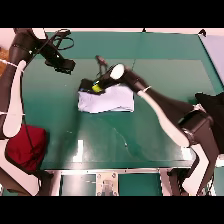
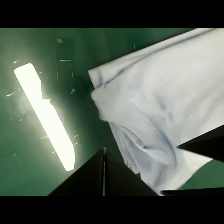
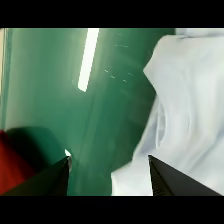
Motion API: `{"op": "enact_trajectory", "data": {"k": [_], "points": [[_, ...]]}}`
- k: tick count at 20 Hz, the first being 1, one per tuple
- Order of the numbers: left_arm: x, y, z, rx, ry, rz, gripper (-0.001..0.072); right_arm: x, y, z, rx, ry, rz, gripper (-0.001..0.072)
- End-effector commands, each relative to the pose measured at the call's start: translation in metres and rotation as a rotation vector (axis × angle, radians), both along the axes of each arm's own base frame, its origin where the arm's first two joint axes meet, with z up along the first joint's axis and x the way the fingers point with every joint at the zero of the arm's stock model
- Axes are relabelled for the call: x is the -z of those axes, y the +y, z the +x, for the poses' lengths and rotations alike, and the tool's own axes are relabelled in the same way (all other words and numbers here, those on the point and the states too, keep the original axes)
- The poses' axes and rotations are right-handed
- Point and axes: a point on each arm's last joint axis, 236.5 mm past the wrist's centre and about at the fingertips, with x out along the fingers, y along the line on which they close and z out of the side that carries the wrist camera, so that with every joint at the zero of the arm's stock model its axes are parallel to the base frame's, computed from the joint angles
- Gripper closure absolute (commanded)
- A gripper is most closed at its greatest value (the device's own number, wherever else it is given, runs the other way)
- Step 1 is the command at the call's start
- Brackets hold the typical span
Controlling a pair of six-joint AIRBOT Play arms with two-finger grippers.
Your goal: Fold the shirts.
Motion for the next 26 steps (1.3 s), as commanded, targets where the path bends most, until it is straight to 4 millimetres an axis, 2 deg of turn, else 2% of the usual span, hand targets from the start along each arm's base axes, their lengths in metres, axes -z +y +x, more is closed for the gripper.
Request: {"op": "enact_trajectory", "data": {"k": [1, 2, 5, 8, 10, 12, 13, 15, 19, 22, 23, 24, 26], "points": [[0.0, 0.003, -0.002, 0.009, 0.003, 0.007, 0.0684, 0.012, 0.002, 0.011, 0.007, -0.055, -0.016, 0.0174], [0.0, 0.004, -0.001, 0.008, 0.003, 0.007, 0.0684, 0.006, -0.027, 0.021, 0.01, -0.041, -0.047, 0.0173], [0.0, 0.007, 0.0, -0.001, 0.001, 0.007, 0.0684, -0.01, -0.136, 0.049, 0.062, 0.038, -0.143, 0.0174], [0.0, 0.007, 0.0, -0.001, 0.001, 0.007, 0.0684, -0.001, -0.245, 0.054, 0.146, 0.174, -0.227, 0.0174], [0.0, 0.007, 0.0, -0.001, 0.001, 0.007, 0.0684, 0.016, -0.29, 0.045, 0.211, 0.262, -0.238, 0.0174], [0.0, 0.007, 0.0, -0.002, 0.001, 0.007, 0.0684, 0.047, -0.318, 0.027, 0.258, 0.367, -0.245, 0.0174], [0.0, 0.007, 0.0, -0.002, 0.002, 0.006, 0.0684, 0.063, -0.322, 0.017, 0.274, 0.414, -0.237, 0.0174], [0.0, 0.007, -0.001, -0.002, 0.005, 0.007, 0.0684, 0.086, -0.308, 0.004, 0.286, 0.455, -0.165, 0.0174], [0.0, 0.007, -0.001, -0.005, 0.005, 0.005, 0.0684, 0.103, -0.264, 0.006, 0.283, 0.443, 0.009, 0.0174], [0.0, 0.007, -0.001, -0.009, 0.006, 0.004, 0.0684, 0.096, -0.223, 0.012, 0.247, 0.437, 0.164, 0.0189], [0.0, 0.007, -0.001, -0.008, 0.006, 0.004, 0.0684, 0.089, -0.213, 0.016, 0.23, 0.411, 0.207, 0.0426], [0.0, 0.007, -0.001, -0.008, 0.007, 0.005, 0.0684, 0.078, -0.205, 0.021, 0.219, 0.377, 0.245, 0.0632], [0.0, 0.007, -0.001, -0.008, 0.006, 0.005, 0.0684, 0.051, -0.202, 0.035, 0.2, 0.331, 0.293, 0.0694]]}}
